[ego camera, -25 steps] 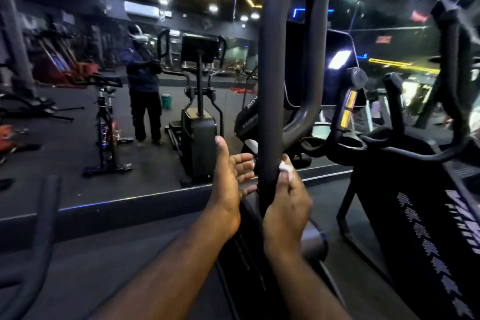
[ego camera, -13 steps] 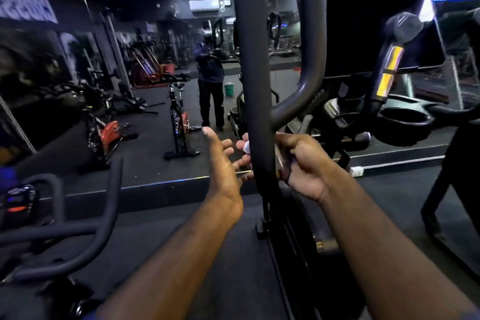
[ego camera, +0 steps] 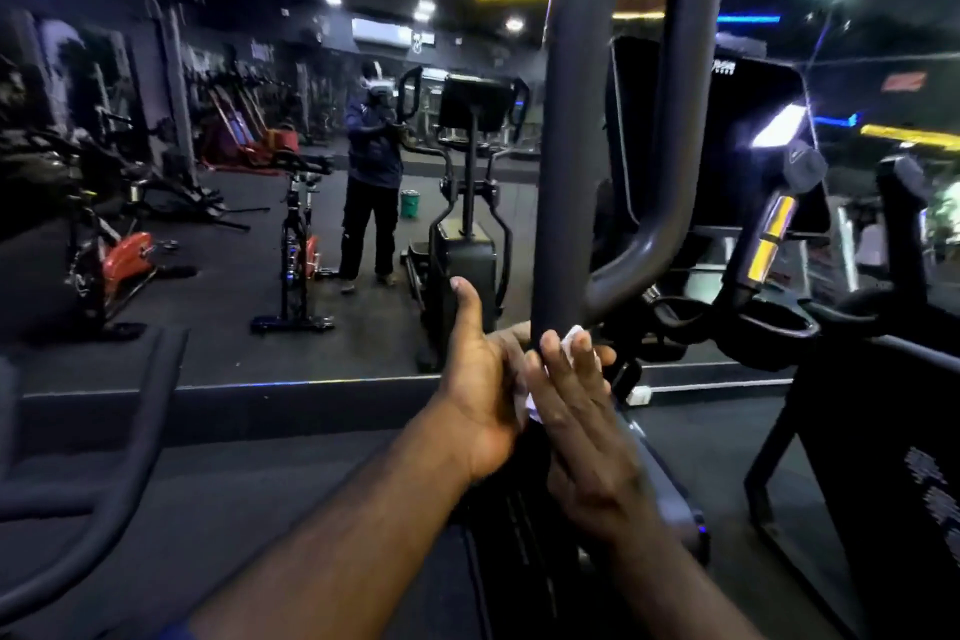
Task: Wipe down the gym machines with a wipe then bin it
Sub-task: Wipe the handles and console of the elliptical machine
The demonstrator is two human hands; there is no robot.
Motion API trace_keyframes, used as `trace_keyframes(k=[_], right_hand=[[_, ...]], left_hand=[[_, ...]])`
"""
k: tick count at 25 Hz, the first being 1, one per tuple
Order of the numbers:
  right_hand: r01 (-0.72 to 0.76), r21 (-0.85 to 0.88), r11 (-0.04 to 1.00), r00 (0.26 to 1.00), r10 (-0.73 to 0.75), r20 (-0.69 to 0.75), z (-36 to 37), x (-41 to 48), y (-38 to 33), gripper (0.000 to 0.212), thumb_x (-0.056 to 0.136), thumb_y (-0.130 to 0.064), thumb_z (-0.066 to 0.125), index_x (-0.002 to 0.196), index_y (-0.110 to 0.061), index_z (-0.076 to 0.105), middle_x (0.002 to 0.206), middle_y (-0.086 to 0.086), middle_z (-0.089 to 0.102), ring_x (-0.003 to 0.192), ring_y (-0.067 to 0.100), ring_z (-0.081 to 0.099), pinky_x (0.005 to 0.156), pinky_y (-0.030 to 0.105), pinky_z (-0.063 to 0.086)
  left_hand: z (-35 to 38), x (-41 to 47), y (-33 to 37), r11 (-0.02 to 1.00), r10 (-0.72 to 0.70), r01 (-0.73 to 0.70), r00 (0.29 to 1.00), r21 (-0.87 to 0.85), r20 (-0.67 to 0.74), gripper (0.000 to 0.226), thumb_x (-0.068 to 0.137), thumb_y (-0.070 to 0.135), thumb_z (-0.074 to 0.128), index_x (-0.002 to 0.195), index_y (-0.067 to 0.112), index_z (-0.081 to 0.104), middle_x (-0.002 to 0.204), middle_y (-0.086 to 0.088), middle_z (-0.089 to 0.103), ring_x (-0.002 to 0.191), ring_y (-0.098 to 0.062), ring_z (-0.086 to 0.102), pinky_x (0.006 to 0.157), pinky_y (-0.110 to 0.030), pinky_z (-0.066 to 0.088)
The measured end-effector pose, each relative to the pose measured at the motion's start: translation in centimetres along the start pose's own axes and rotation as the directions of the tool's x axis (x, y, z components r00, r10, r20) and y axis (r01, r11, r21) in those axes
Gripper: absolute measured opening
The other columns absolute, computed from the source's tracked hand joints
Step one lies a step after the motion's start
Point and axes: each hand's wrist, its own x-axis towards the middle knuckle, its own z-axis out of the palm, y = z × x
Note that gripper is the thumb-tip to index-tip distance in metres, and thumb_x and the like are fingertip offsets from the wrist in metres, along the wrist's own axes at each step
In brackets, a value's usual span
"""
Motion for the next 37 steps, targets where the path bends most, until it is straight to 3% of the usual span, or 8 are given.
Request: trace_keyframes(k=[8, 13, 18, 21, 27, 31, 34, 37], right_hand=[[0.337, -0.509, 0.792, 0.892, -0.096, 0.441, -9.5, 14.7, -0.1, 0.045, 0.110, -0.014, 0.036, 0.152, -0.004, 0.048, 0.162, 0.009, 0.041, 0.156, 0.025, 0.027, 0.126, 0.048, 0.026], [0.673, -0.369, 0.642, 0.550, -0.100, 0.829, -7.7, 11.7, -2.4, 0.047, 0.105, -0.017, 0.032, 0.137, -0.001, 0.062, 0.143, 0.016, 0.062, 0.145, 0.032, 0.046, 0.129, 0.044, 0.018], [0.606, -0.510, 0.610, 0.642, 0.003, 0.767, -8.8, 19.8, -2.0, 0.040, 0.103, -0.017, 0.038, 0.120, -0.001, 0.069, 0.138, 0.018, 0.064, 0.140, 0.034, 0.052, 0.129, 0.043, 0.019], [0.729, -0.322, 0.603, 0.428, -0.035, 0.903, -9.7, 21.0, -1.3, 0.038, 0.105, -0.016, 0.038, 0.118, 0.000, 0.070, 0.129, 0.018, 0.068, 0.131, 0.036, 0.059, 0.128, 0.044, 0.021], [0.688, -0.429, 0.585, 0.510, 0.030, 0.859, -11.4, 26.7, -0.4, 0.046, 0.102, -0.017, 0.040, 0.140, -0.005, 0.062, 0.147, 0.012, 0.060, 0.145, 0.026, 0.048, 0.127, 0.046, 0.023], [0.598, -0.566, 0.567, 0.641, 0.086, 0.763, -12.0, 29.5, 0.0, 0.044, 0.106, -0.024, 0.037, 0.137, -0.009, 0.065, 0.146, 0.008, 0.061, 0.146, 0.024, 0.046, 0.127, 0.048, 0.023], [0.626, -0.528, 0.574, 0.579, 0.112, 0.808, -11.4, 30.4, 0.5, 0.043, 0.103, -0.024, 0.038, 0.129, -0.011, 0.069, 0.138, 0.002, 0.067, 0.144, 0.018, 0.049, 0.128, 0.045, 0.019], [0.492, -0.612, 0.620, 0.708, 0.124, 0.696, -12.7, 32.8, 0.7, 0.029, 0.102, -0.023, 0.049, 0.119, -0.014, 0.071, 0.134, -0.001, 0.069, 0.143, 0.016, 0.049, 0.129, 0.043, 0.018]], left_hand=[[-1.3, 2.0, -2.3, 0.995, -0.092, 0.075, 0.925, 0.061, 0.368, 0.138, 0.080, 0.095, 0.000, 0.113, -0.025, 0.061, 0.083, -0.028, 0.067, 0.069, -0.036, 0.067, 0.064, -0.037, 0.055], [-3.2, 4.3, 1.0, 0.950, -0.117, 0.232, 0.883, -0.207, 0.454, 0.117, 0.071, 0.104, 0.018, 0.114, 0.009, 0.071, 0.109, -0.013, 0.069, 0.094, -0.025, 0.067, 0.086, -0.037, 0.054], [-2.9, 5.4, 3.1, 0.982, -0.186, 0.182, 0.887, 0.049, 0.422, 0.133, 0.068, 0.104, 0.000, 0.126, 0.006, 0.069, 0.114, -0.021, 0.075, 0.105, -0.035, 0.073, 0.095, -0.048, 0.054], [-1.7, 5.4, 4.5, 0.978, -0.208, 0.172, 0.866, 0.120, 0.455, 0.136, 0.068, 0.105, 0.004, 0.130, 0.001, 0.068, 0.120, -0.030, 0.071, 0.108, -0.043, 0.072, 0.098, -0.052, 0.057], [1.3, 6.3, 9.0, 0.994, -0.098, 0.113, 0.870, -0.002, 0.483, 0.133, 0.061, 0.108, 0.019, 0.135, 0.008, 0.067, 0.126, -0.020, 0.073, 0.125, -0.036, 0.066, 0.118, -0.051, 0.042], [2.6, 6.8, 11.1, 0.982, -0.029, 0.117, 0.869, -0.148, 0.495, 0.143, 0.055, 0.112, 0.028, 0.137, 0.000, 0.063, 0.119, -0.013, 0.063, 0.102, -0.029, 0.062, 0.084, -0.038, 0.052], [3.1, 7.2, 12.2, 0.988, 0.002, 0.073, 0.877, -0.138, 0.481, 0.136, 0.055, 0.111, 0.024, 0.129, 0.005, 0.069, 0.120, -0.019, 0.070, 0.108, -0.033, 0.066, 0.094, -0.045, 0.052], [3.5, 7.4, 13.8, 0.998, 0.000, 0.033, 0.875, -0.060, 0.485, 0.137, 0.061, 0.109, 0.014, 0.130, 0.003, 0.066, 0.114, -0.024, 0.070, 0.108, -0.041, 0.066, 0.097, -0.052, 0.050]])
